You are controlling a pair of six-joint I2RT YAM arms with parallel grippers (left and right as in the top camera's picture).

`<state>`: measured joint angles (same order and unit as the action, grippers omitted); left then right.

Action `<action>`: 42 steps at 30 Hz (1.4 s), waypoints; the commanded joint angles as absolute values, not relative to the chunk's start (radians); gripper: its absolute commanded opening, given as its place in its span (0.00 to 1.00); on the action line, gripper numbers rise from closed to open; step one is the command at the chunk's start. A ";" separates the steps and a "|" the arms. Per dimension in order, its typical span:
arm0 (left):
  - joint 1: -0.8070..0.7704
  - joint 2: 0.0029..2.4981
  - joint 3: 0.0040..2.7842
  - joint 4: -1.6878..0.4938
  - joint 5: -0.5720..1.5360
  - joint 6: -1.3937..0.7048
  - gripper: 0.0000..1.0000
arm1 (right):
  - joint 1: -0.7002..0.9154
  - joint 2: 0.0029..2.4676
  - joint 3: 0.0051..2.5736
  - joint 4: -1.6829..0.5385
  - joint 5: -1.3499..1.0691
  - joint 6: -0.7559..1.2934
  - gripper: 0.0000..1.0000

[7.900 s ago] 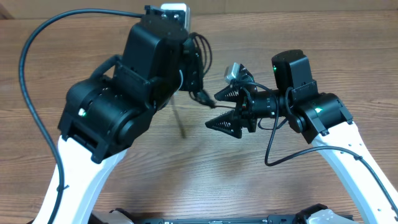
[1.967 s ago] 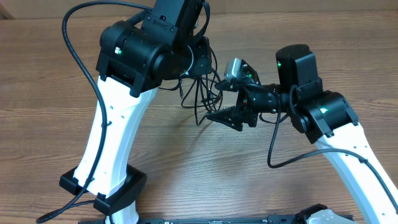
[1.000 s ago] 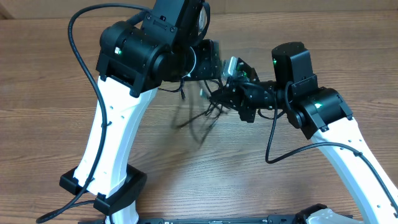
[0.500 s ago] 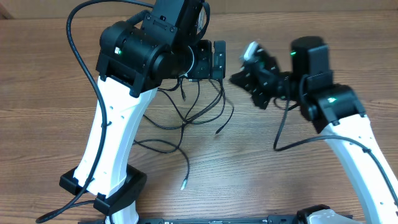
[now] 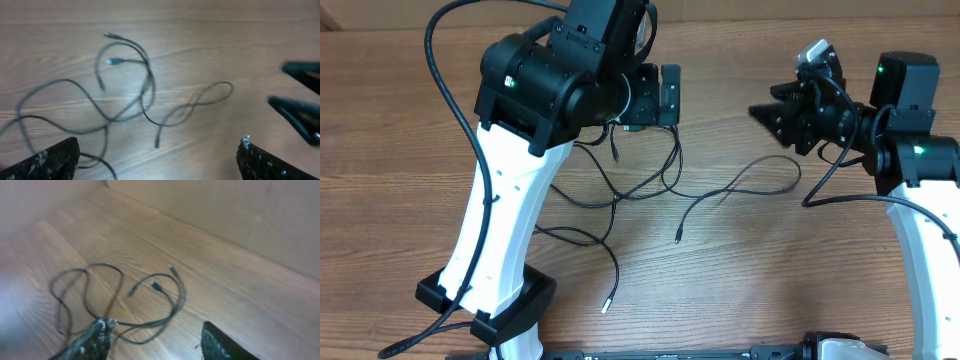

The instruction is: Untangle cables

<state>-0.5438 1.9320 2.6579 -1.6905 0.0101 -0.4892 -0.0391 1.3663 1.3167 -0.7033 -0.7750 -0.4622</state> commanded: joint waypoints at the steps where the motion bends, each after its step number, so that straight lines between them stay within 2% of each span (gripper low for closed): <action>1: -0.548 1.922 2.666 -1.689 -0.160 -0.467 1.00 | -0.028 1.346 1.344 -0.710 -0.780 -0.379 0.68; 3: -0.548 1.922 2.666 -1.689 -0.174 -0.410 1.00 | -0.028 1.346 1.344 -0.766 -0.667 -0.292 0.93; 7: -0.548 1.922 2.666 -1.689 -0.169 -0.336 1.00 | -0.028 1.346 1.344 -0.850 -0.553 -0.234 0.93; 10: -0.548 1.922 2.663 -1.689 -0.197 -0.354 1.00 | -0.028 1.346 1.344 -0.870 -0.500 -0.101 1.00; 17: -0.549 1.922 2.618 -1.689 -0.279 -0.397 0.97 | 0.012 1.347 1.341 -0.921 -0.412 0.165 1.00; 23: -0.551 1.911 2.523 -1.689 -0.375 -0.463 0.85 | 0.168 1.347 1.340 -0.937 -0.196 0.347 1.00; 25: -0.551 1.893 2.461 -1.689 -0.405 -0.499 0.84 | 0.216 1.347 1.336 -0.934 -0.143 0.399 1.00; 34: -0.572 1.734 2.116 -1.671 -0.565 -0.671 0.85 | 0.338 1.347 1.250 -0.857 -0.068 0.588 1.00; 42: -0.583 1.519 1.747 -1.504 -0.566 -0.748 0.87 | 0.366 1.348 1.127 -0.773 -0.049 0.752 1.00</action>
<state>-0.5774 1.6005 1.8790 -1.5368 -0.5285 -0.6636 0.3515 1.3655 1.1580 -0.7856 -0.0868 0.6315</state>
